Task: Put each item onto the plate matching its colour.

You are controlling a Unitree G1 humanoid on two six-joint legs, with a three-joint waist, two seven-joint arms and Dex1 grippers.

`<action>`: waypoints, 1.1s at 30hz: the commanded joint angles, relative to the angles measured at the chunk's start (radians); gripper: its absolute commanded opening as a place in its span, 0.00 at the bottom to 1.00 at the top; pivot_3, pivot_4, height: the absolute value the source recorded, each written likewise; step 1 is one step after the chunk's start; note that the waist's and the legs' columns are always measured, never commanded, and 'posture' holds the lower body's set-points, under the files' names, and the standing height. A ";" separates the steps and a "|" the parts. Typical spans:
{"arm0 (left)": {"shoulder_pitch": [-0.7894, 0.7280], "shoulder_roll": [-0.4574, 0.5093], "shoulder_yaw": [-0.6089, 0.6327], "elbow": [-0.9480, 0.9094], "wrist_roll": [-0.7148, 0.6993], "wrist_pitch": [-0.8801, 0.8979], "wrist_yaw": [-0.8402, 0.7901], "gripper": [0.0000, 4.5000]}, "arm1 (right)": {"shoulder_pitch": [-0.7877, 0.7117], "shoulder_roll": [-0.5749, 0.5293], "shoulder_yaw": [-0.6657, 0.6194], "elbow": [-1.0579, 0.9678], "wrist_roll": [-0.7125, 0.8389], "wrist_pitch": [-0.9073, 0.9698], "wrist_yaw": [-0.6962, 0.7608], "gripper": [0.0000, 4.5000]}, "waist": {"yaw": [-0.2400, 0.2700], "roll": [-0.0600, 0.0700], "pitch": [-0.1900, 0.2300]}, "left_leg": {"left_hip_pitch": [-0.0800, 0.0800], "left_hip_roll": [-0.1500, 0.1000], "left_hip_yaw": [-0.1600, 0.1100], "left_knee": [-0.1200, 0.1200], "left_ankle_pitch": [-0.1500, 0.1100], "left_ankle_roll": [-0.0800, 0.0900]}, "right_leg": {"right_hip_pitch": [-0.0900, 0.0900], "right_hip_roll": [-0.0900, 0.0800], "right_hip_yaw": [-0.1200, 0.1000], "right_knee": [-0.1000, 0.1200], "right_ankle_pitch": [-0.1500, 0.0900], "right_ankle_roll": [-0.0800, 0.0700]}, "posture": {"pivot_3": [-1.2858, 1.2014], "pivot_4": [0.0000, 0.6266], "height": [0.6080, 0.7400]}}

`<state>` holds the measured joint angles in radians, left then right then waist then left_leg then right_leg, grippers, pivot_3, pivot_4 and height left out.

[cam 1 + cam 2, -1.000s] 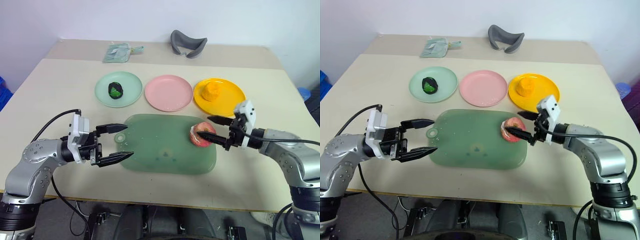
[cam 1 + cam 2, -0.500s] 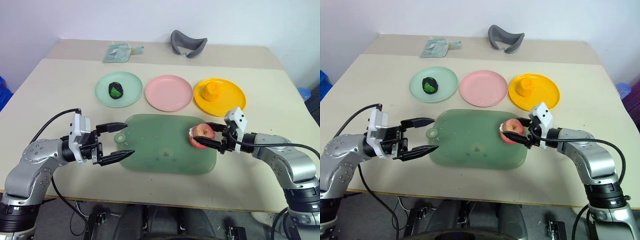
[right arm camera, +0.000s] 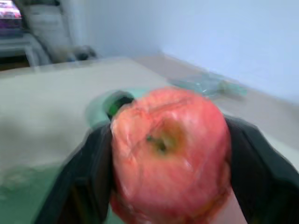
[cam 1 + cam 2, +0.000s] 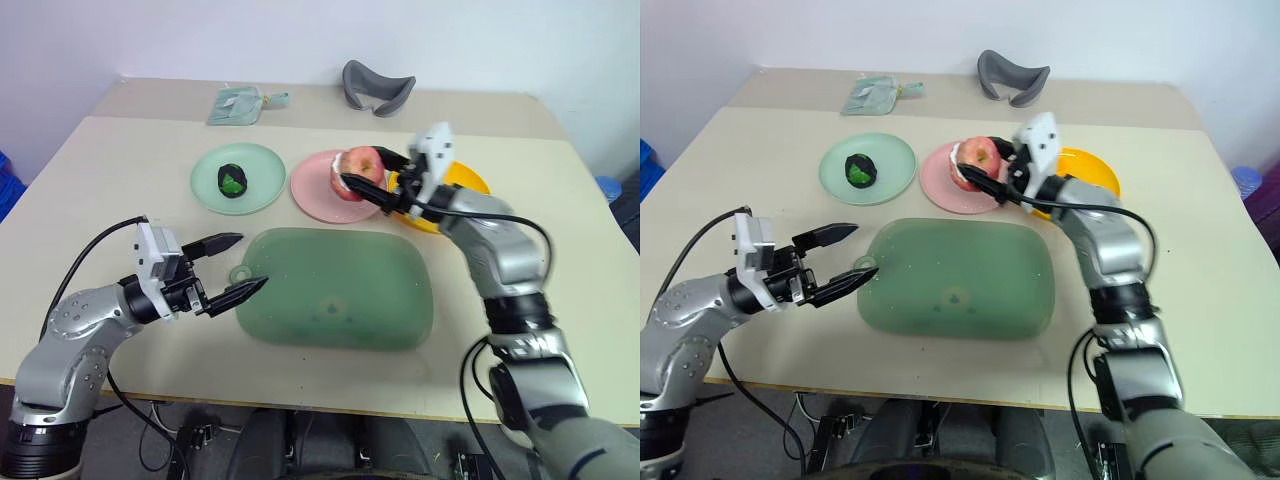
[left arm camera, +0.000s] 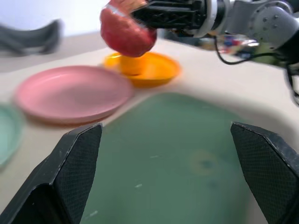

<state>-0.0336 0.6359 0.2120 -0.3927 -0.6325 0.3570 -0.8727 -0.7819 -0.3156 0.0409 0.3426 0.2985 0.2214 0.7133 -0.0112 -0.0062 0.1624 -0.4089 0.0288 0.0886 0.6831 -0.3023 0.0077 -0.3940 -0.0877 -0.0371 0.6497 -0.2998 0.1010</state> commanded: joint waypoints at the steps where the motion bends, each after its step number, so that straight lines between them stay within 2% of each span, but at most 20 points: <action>1: -0.022 -0.026 -0.005 -0.042 0.089 -0.043 0.105 1.00 | -0.138 0.044 -0.010 0.340 -0.094 -0.216 -0.064 0.59 | -0.003 0.000 0.000 | 0.000 0.000 0.000 0.000 0.000 0.000 | 0.000 0.000 0.000 0.000 0.000 0.000 | 0.52 0.24 1.00; 6: -0.027 -0.057 -0.011 -0.033 0.179 -0.093 0.185 1.00 | -0.305 0.099 -0.026 0.751 -0.156 -0.368 -0.102 0.59 | -0.011 0.001 0.000 | 0.000 0.001 0.001 -0.001 0.000 -0.001 | -0.001 0.000 0.000 0.000 0.000 0.000 | 0.52 0.24 1.00; 8: -0.007 -0.065 -0.006 -0.029 0.188 -0.113 0.185 1.00 | -0.343 0.113 -0.032 0.832 -0.174 -0.394 -0.100 0.82 | -0.016 0.001 0.000 | 0.000 0.001 0.002 -0.002 0.000 -0.001 | -0.001 0.001 0.000 0.000 0.000 0.000 | 0.52 0.24 1.00; 10: 0.015 -0.069 -0.002 -0.024 0.189 -0.130 0.178 1.00 | -0.366 0.122 -0.036 0.870 -0.186 -0.412 -0.078 0.99 | -0.025 0.001 0.000 | 0.000 0.002 0.002 -0.002 0.001 -0.001 | -0.001 0.001 0.000 0.001 0.000 0.000 | 0.52 0.24 1.00; 16: 0.056 -0.095 -0.003 0.009 0.217 -0.220 0.177 1.00 | -0.389 0.112 -0.089 0.836 -0.142 -0.424 0.024 0.99 | -0.032 0.001 0.001 | 0.000 0.002 0.001 -0.002 0.001 -0.001 | -0.001 0.001 0.000 0.002 0.000 0.000 | 0.52 0.24 1.00; 18: 0.059 -0.114 -0.006 0.021 0.229 -0.237 0.195 1.00 | -0.352 0.084 -0.115 0.711 -0.091 -0.404 0.121 0.99 | -0.030 0.002 0.001 | 0.000 0.002 0.001 -0.002 0.001 -0.001 | -0.001 0.000 0.000 0.002 0.000 0.000 | 0.52 0.24 1.00; 20: 0.066 -0.127 -0.012 0.029 0.211 -0.235 0.187 1.00 | -0.250 0.040 -0.118 0.470 -0.035 -0.330 0.207 0.99 | -0.023 0.001 0.001 | -0.001 0.001 0.001 -0.002 0.001 -0.001 | 0.000 0.000 0.000 0.002 0.000 0.000 | 0.52 0.24 1.00; 23: 0.084 -0.123 -0.010 0.045 0.218 -0.207 0.196 1.00 | -0.031 -0.054 -0.126 0.043 0.056 -0.133 0.244 0.99 | -0.006 0.001 0.000 | -0.001 0.001 -0.001 -0.002 0.000 -0.001 | 0.001 -0.002 -0.001 0.001 0.000 0.000 | 0.52 0.24 1.00; 27: 0.104 -0.110 -0.004 0.081 0.251 -0.229 0.196 1.00 | 0.289 -0.196 -0.190 -0.366 0.150 0.083 0.206 0.99 | 0.003 0.001 0.000 | -0.001 0.000 -0.003 -0.002 0.000 0.000 | 0.002 -0.005 -0.002 -0.001 0.000 0.000 | 0.52 0.24 1.00; 29: 0.126 -0.104 0.004 0.077 0.253 -0.252 0.180 1.00 | 0.430 -0.232 -0.244 -0.493 0.195 0.158 0.166 0.99 | -0.001 0.001 0.000 | -0.001 0.000 -0.002 -0.002 0.000 0.000 | 0.001 -0.006 -0.002 -0.002 0.000 0.000 | 0.52 0.24 1.00; 33: 0.170 -0.075 0.024 0.063 0.230 -0.270 0.126 1.00 | 0.712 -0.283 -0.347 -0.664 0.202 0.194 0.118 0.99 | -0.002 0.002 0.000 | 0.001 0.000 -0.002 -0.003 -0.001 0.000 | 0.002 -0.006 -0.002 -0.002 0.000 0.000 | 0.52 0.24 1.00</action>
<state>0.1292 0.5463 0.2123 -0.2978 -0.3858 0.1146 -0.7261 -0.0882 -0.5882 -0.2578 -0.2457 0.4807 0.4115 0.8494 -0.0133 -0.0046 0.1623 -0.4080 0.0289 0.0869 0.6805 -0.3031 0.0086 -0.3920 -0.0932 -0.0392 0.6481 -0.2999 0.1008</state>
